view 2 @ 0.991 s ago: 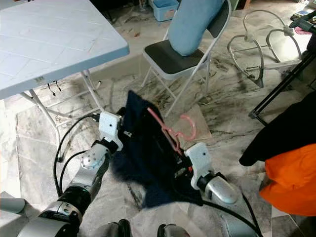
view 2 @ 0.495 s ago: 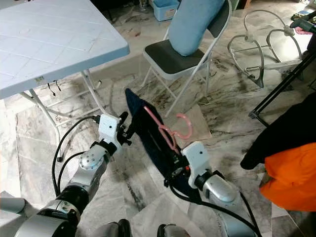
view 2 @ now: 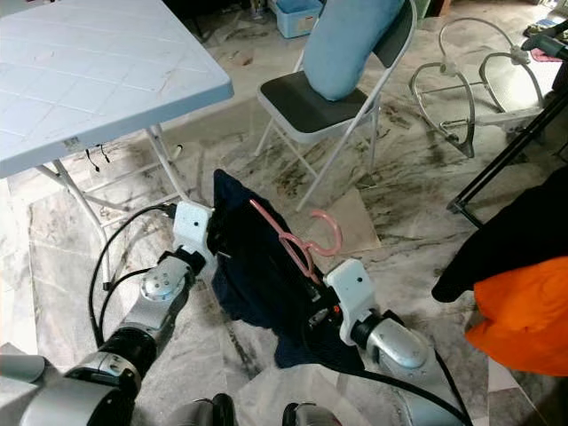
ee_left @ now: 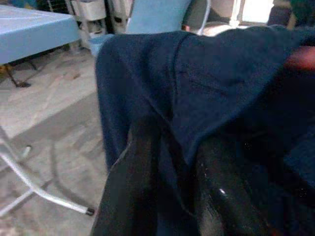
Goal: Hang hanger
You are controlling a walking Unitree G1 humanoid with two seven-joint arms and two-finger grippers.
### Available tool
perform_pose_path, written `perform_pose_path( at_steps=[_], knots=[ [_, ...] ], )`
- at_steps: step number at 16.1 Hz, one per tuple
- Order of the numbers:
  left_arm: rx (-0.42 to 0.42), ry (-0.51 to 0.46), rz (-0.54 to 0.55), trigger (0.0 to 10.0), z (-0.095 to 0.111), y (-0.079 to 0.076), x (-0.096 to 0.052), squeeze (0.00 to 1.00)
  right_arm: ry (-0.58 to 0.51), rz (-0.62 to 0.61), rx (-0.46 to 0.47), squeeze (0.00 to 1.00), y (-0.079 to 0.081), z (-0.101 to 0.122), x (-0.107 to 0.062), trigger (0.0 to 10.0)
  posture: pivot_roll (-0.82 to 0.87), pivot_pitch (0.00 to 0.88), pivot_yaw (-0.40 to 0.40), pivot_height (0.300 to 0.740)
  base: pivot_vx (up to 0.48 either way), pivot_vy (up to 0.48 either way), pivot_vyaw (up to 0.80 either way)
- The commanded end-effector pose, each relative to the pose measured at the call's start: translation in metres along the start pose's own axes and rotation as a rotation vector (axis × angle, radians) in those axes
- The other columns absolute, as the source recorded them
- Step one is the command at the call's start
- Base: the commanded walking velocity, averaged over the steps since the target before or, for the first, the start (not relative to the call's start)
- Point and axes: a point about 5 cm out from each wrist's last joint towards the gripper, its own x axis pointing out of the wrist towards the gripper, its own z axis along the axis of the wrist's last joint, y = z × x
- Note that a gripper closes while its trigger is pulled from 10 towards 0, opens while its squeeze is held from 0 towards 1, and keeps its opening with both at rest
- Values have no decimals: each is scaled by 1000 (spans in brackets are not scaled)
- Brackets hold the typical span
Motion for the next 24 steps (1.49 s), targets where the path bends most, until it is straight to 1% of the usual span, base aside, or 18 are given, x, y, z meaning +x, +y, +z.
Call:
perform_pose_path(
  at_steps=[1,3,4,6,8,10,11,12,13,14,15,17,18,19,20,22,23,24],
  knots=[
    [12,14,55,0,1,11,0,0,-21,2,-9,0,-1,5,-4,10000,-168,166,46,740,0,0,0],
    [34,23,84,0,0,16,0,0,14,4,-27,0,-3,-1,-9,10000,-174,168,50,740,0,0,0],
    [34,23,84,0,0,16,0,0,14,4,-27,0,-3,-1,-9,10000,-174,168,50,740,0,0,0],
    [57,24,152,0,1,26,-1,0,59,8,-58,0,-5,-8,-14,10000,-176,170,47,740,0,0,0],
    [80,8,216,0,6,35,-1,0,122,1,-111,0,-11,-17,-19,10000,-177,176,44,740,0,0,0],
    [87,-4,254,0,8,41,-2,0,151,-9,-103,0,-15,-20,-22,10000,-179,178,43,740,0,0,0],
    [92,-1,267,0,7,42,-3,0,174,1,-105,0,-14,-23,-24,10000,-178,178,43,740,0,0,0],
    [83,4,277,0,6,44,-3,0,223,14,-145,0,-15,-31,-30,10000,-176,181,42,740,0,0,0],
    [75,9,291,0,6,46,-4,0,246,30,-154,0,-15,-34,-34,10000,-177,180,42,740,0,0,0],
    [75,12,299,0,6,47,-4,0,278,38,-177,0,-17,-38,-40,10000,-181,181,42,740,0,0,0],
    [82,11,299,0,7,48,-4,0,341,29,-222,0,-23,-45,-48,10000,-182,181,41,740,0,0,0],
    [82,13,297,0,7,48,-3,0,368,18,-251,0,-28,-49,-52,10000,-185,182,40,740,0,0,0],
    [75,20,296,0,6,47,-3,0,376,11,-250,0,-31,-50,-55,10000,-188,181,41,740,0,0,0],
    [60,29,294,0,5,47,-3,0,399,5,-273,0,-34,-53,-59,10000,-189,182,41,740,0,0,0],
    [41,52,282,0,2,46,-3,0,399,14,-290,0,-35,-53,-62,10000,-189,181,41,740,0,0,0],
    [-6,105,293,0,-6,48,-6,0,349,40,-284,0,-35,-46,-67,10000,-191,179,44,740,0,0,0],
    [-16,120,295,0,-8,49,-6,0,332,43,-275,0,-36,-42,-69,10000,-192,178,44,740,0,0,0],
    [-57,158,308,0,-14,54,-10,0,261,41,-226,0,-44,-25,-79,10000,-194,179,45,740,0,0,0]
  ],
)
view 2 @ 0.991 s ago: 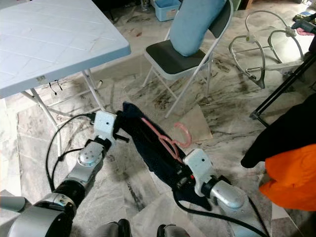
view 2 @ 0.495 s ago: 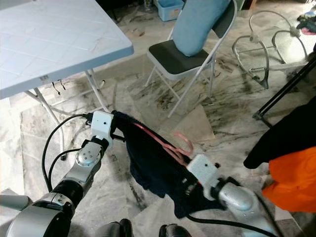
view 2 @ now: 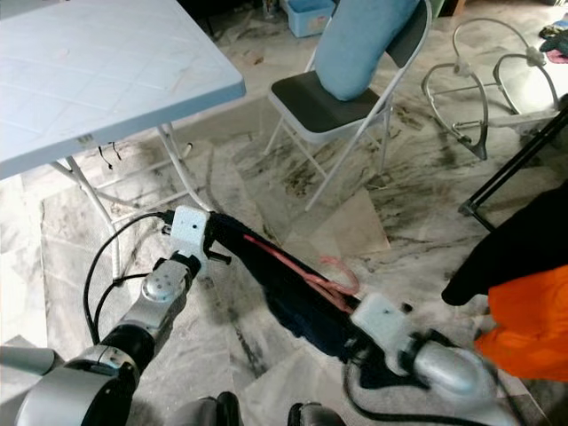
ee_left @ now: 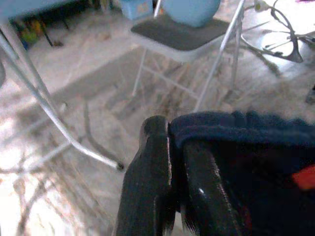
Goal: Hang hanger
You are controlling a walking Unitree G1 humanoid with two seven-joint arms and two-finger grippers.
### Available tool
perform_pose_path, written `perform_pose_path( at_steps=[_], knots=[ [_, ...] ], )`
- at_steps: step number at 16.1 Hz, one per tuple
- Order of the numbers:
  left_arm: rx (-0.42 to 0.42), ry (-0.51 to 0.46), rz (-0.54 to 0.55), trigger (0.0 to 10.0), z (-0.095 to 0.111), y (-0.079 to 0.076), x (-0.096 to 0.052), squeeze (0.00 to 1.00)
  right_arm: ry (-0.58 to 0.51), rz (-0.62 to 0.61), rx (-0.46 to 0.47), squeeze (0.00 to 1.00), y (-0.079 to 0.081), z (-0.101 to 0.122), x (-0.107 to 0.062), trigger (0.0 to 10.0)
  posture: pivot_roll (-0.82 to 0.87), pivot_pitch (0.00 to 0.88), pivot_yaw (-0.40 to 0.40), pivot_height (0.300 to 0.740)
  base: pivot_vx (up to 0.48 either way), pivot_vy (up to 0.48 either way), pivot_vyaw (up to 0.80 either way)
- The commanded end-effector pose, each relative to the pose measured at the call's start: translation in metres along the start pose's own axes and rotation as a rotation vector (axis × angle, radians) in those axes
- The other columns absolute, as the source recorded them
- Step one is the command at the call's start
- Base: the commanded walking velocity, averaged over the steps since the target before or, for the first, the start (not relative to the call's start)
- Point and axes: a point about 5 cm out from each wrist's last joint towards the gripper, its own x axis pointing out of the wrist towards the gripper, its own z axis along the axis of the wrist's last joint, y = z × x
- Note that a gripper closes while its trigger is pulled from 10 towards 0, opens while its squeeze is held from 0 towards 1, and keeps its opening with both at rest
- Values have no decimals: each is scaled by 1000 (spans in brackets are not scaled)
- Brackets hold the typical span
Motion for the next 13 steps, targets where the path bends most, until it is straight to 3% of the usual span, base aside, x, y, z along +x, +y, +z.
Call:
perform_pose_path(
  at_steps=[1,4,6,8,10,12,13],
  knots=[
    [-69,4,175,0,3,44,-4,0,60,-32,21,0,-16,-8,-26,10000,-195,178,44,740,0,0,0],
    [-99,41,180,0,-1,47,-5,0,-5,-19,60,0,-26,4,-48,10000,-197,179,47,740,0,0,0],
    [-153,81,164,0,-8,44,-6,0,-123,-73,123,0,-38,23,-52,10000,-200,183,51,740,0,0,0],
    [-155,90,135,0,-11,38,-6,0,-176,-117,143,0,-43,30,-49,10000,-203,182,53,740,0,0,0],
    [-176,100,52,0,-17,16,-7,0,-352,-262,250,0,-47,52,-24,10000,-201,185,51,740,0,0,0],
    [-212,98,-31,0,-22,-7,-8,0,-474,-371,390,0,-44,64,3,10000,-201,185,51,740,0,0,0],
    [-219,96,-45,0,-22,-11,-9,0,-493,-386,404,0,-43,67,8,10000,-201,185,51,740,0,0,0]
  ],
)
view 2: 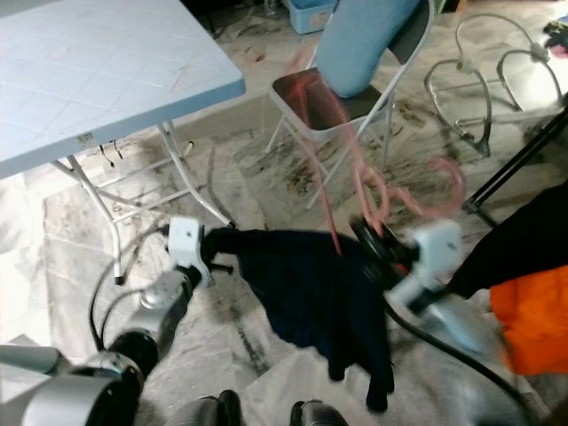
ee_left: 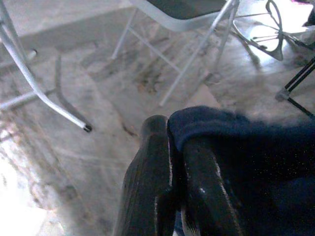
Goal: Hang hanger
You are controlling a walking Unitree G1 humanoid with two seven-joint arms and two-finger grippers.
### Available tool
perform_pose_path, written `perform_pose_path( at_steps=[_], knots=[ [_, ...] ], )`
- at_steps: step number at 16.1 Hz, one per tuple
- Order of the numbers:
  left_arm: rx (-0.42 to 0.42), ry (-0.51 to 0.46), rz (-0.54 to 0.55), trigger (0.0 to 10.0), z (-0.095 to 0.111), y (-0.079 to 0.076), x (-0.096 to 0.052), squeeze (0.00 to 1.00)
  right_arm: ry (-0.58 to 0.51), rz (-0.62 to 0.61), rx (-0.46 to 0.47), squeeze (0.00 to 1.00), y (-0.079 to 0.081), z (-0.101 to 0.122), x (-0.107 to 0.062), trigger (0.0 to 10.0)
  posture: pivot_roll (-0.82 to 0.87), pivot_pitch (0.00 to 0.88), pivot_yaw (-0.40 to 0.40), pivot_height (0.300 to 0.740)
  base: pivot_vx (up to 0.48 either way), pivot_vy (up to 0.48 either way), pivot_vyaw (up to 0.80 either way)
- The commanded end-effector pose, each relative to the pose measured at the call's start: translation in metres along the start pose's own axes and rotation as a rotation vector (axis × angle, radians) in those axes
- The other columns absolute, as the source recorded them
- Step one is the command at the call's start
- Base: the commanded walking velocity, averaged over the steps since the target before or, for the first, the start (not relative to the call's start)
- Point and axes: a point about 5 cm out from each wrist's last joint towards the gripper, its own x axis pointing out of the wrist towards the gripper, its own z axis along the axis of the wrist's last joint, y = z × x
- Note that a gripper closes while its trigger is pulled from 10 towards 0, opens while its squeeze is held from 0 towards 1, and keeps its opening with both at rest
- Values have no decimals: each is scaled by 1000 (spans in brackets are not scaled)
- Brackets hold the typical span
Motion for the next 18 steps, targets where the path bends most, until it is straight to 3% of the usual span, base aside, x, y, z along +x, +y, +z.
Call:
perform_pose_path(
  at_steps=[1,2,4,7,8,9,12,14,15,16,18],
  knots=[
    [-19,-4,-33,0,-3,-5,-2,0,-44,-77,68,0,2,-2,6,10000,-190,183,47,740,0,0,0],
    [-32,-4,-74,0,-6,-12,-3,0,-65,-58,124,0,14,-4,15,10000,-183,181,47,740,0,0,0],
    [-37,40,-166,0,-20,-29,-7,0,-111,-106,191,0,22,-7,33,10000,-176,179,51,740,0,0,0],
    [-16,32,-192,0,-21,-32,-9,0,-117,-157,153,0,21,-6,42,10000,-173,180,49,740,0,0,0],
    [2,23,-190,0,-19,-31,-9,0,-111,-187,99,0,17,-6,42,10000,-168,181,49,740,0,0,0],
    [41,-6,-168,0,-14,-25,-10,0,-92,-269,6,0,4,-7,38,10000,-165,181,48,740,0,0,0],
    [110,-112,-19,0,0,0,-18,0,-44,-340,-38,0,-10,-16,21,10000,-157,180,52,740,0,0,0],
    [170,-193,87,0,7,22,-34,0,-10,-346,-38,0,-11,-26,11,10000,-149,171,61,740,0,0,0],
    [182,-203,105,1647,8,27,-39,0,-8,-347,-44,0,-9,-28,9,10000,-144,168,62,740,0,0,0],
    [210,-197,116,10000,4,38,-52,0,6,-341,-57,0,-6,-32,8,10000,-130,161,63,740,0,0,0],
    [237,-148,162,10000,-7,48,-61,0,10,-311,-38,0,-1,-37,9,10000,-112,155,58,740,0,0,250]
  ],
)
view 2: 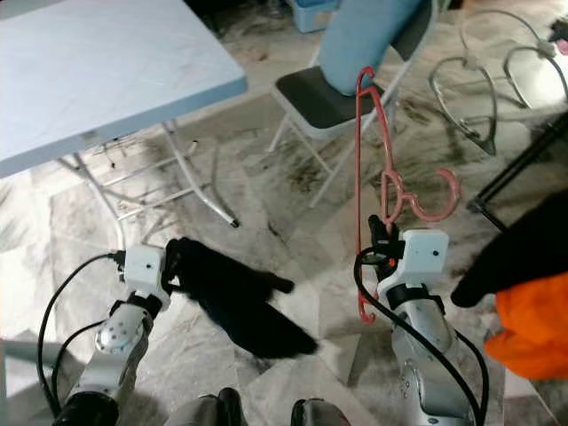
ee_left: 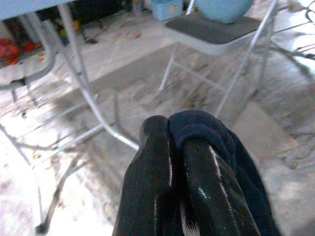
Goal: Hang hanger
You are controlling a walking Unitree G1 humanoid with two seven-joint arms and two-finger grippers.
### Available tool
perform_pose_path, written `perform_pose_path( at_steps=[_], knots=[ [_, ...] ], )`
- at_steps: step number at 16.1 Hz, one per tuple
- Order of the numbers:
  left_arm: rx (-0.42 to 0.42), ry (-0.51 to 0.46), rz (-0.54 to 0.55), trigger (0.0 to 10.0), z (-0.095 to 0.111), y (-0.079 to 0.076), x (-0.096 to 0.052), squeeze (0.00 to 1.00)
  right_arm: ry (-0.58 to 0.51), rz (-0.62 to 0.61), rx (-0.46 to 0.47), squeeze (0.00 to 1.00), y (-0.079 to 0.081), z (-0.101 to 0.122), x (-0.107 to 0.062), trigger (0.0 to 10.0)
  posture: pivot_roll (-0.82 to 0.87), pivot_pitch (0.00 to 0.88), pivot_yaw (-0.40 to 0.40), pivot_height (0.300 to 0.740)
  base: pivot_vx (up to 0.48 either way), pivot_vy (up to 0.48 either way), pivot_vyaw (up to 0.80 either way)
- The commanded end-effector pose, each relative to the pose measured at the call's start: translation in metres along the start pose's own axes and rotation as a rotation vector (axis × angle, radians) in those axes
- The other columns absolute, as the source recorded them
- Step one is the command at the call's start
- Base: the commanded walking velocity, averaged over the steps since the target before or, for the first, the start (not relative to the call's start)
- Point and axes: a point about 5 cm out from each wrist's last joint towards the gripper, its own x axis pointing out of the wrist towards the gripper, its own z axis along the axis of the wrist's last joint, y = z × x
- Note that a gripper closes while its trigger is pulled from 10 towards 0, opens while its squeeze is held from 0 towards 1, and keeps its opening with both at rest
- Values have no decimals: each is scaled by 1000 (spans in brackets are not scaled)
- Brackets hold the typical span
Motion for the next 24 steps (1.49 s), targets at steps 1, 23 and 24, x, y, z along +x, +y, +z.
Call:
perform_pose_path(
  at_steps=[1,23,24],
  knots=[
    [18,6,48,10000,-1,7,-4,0,0,31,-3,0,7,-4,-1,10000,-105,152,53,740,0,0,769],
    [-49,-178,-25,10000,55,-12,18,0,-5,88,50,0,31,-18,6,10000,-63,129,44,740,202,0,214],
    [-50,-182,-27,10000,57,-12,18,0,-9,102,49,0,33,-18,6,10000,-64,132,44,740,409,0,0]
  ],
)
